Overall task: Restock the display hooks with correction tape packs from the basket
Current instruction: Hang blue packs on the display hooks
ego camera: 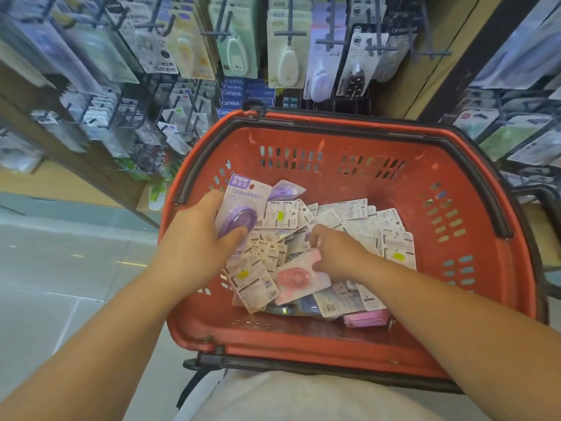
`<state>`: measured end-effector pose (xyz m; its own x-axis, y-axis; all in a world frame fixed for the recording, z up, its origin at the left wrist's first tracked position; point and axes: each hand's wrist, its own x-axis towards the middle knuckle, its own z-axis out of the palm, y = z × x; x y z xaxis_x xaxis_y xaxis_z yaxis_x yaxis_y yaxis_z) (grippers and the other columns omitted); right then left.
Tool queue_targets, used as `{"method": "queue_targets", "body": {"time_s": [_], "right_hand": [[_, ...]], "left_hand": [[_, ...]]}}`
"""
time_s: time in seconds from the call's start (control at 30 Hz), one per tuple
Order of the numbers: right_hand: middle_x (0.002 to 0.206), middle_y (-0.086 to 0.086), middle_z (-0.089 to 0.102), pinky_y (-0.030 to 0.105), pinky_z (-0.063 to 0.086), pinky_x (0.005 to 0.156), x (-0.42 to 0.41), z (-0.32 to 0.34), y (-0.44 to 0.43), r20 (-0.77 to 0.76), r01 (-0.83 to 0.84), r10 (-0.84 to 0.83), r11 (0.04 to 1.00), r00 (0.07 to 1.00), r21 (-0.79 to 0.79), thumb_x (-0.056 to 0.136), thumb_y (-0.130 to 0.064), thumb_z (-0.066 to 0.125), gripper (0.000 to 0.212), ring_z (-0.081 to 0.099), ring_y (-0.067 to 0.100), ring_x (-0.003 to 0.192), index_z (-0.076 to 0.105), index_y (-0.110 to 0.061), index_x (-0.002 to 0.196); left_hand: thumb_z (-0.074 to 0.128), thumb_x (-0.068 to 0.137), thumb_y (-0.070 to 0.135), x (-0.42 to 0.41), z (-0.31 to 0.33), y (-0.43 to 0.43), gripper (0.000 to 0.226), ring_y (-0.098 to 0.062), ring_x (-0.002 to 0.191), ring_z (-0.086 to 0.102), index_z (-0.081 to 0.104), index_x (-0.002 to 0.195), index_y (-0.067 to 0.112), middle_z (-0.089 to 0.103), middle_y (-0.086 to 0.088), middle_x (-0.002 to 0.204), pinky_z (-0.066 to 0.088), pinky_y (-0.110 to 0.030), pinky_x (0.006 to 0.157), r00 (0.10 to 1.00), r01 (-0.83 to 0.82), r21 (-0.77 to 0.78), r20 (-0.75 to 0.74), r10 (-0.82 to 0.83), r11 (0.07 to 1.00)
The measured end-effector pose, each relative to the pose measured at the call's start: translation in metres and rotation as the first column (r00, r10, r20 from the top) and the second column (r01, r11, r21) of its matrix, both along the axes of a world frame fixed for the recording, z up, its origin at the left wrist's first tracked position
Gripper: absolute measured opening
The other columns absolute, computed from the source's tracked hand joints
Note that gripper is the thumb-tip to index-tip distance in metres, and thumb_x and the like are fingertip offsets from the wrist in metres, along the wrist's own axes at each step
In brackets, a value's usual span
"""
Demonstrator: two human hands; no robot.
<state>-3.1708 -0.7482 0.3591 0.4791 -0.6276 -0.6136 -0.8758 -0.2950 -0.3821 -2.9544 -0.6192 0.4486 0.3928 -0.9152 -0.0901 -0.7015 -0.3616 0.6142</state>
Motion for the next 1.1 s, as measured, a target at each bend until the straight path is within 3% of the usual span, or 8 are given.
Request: {"method": "queue_targets", "body": {"time_s": [0.1,0.23,0.37,0.5,0.77,0.83,0.97,1.1], "right_hand": [[0.072,-0.006,0.059,0.031,0.043,0.058,-0.003,0.022,-0.016,0.13,0.081,-0.073,0.995,0.989,-0.057,0.086,-0.01,0.075,0.033,0.058,0.012,0.064,0.059,-0.025,0.11],[0.062,-0.011,0.06,0.024,0.046,0.058,-0.015,0.078,-0.03,0.449,0.182,-0.157,0.983,0.879,-0.012,0.089,-0.01,0.077,0.031,0.053,0.005,0.055,0.065,-0.023,0.063],[0.072,-0.002,0.07,0.037,0.053,0.069,-0.012,0.118,-0.028,0.646,0.086,-0.152,0.987,0.748,0.133,0.092,-0.009,0.074,0.012,0.061,0.009,0.069,0.076,-0.014,0.081],[0.077,0.005,0.072,0.037,0.053,0.069,0.01,0.126,-0.022,0.689,0.024,-0.035,0.999,0.724,0.025,0.092,-0.014,0.075,0.01,0.062,0.015,0.068,0.075,-0.015,0.082],[0.082,0.02,0.068,0.041,0.057,0.048,0.069,0.11,-0.01,0.821,0.259,-0.15,0.966,0.551,0.003,0.087,-0.034,0.081,0.024,0.068,0.03,0.063,0.061,-0.02,0.083],[0.088,0.018,0.069,0.041,0.059,0.056,0.079,0.093,-0.011,0.771,0.244,-0.222,0.966,0.597,0.089,0.091,-0.04,0.075,0.024,0.07,0.022,0.066,0.061,-0.021,0.093],[0.1,-0.002,0.063,0.027,0.052,0.064,0.088,0.029,-0.007,0.446,0.038,-0.095,0.99,0.89,0.134,0.091,-0.043,0.074,0.037,0.06,0.008,0.075,0.063,-0.019,0.118],[0.112,0.002,0.059,0.03,0.049,0.08,0.095,-0.02,0.006,0.209,-0.179,0.161,0.981,0.964,0.07,0.089,-0.047,0.076,0.053,0.061,0.02,0.1,0.06,-0.016,0.129]], "left_hand": [[0.077,0.092,0.028,0.0,0.002,-0.001,0.024,-0.03,0.094,0.066,0.059,0.107,0.022,0.072,0.002,0.1,0.054,-0.047,0.08,0.998,-0.028,-0.001,-0.052,0.028,1.0],[0.072,0.096,0.029,0.0,0.004,-0.002,0.023,-0.032,0.095,0.067,0.056,0.108,0.017,0.072,0.0,0.101,0.055,-0.051,0.084,0.989,-0.108,0.0,-0.104,0.108,0.994],[0.073,0.093,0.034,-0.009,0.012,-0.006,0.024,-0.015,0.098,0.071,0.061,0.112,0.027,0.075,0.01,0.105,0.056,-0.045,0.09,0.946,-0.113,0.012,-0.306,0.111,0.994],[0.07,0.097,0.034,-0.022,0.022,-0.008,0.007,-0.011,0.089,0.074,0.07,0.104,0.035,0.078,0.013,0.099,0.056,-0.042,0.084,0.729,-0.135,0.026,-0.674,0.117,0.991],[0.092,0.062,0.047,-0.006,0.036,0.016,0.063,-0.019,0.092,0.078,0.065,0.115,0.028,0.079,0.002,0.107,0.065,-0.04,0.072,0.732,-0.297,-0.056,-0.654,0.189,0.953],[0.091,0.062,0.049,0.006,0.04,0.025,0.062,-0.021,0.094,0.078,0.064,0.114,0.03,0.078,0.004,0.105,0.065,-0.051,0.08,0.745,-0.41,-0.082,-0.604,0.282,0.908],[0.091,0.058,0.061,0.028,0.046,0.045,0.073,-0.025,0.097,0.078,0.063,0.117,0.029,0.077,0.004,0.109,0.062,-0.063,0.082,0.75,-0.501,-0.111,-0.55,0.366,0.858],[0.096,0.071,0.035,0.033,0.044,0.057,0.063,-0.02,0.082,0.079,0.06,0.121,0.019,0.075,-0.002,0.11,0.065,-0.045,0.06,0.709,-0.53,-0.106,-0.6,0.371,0.842]]}}
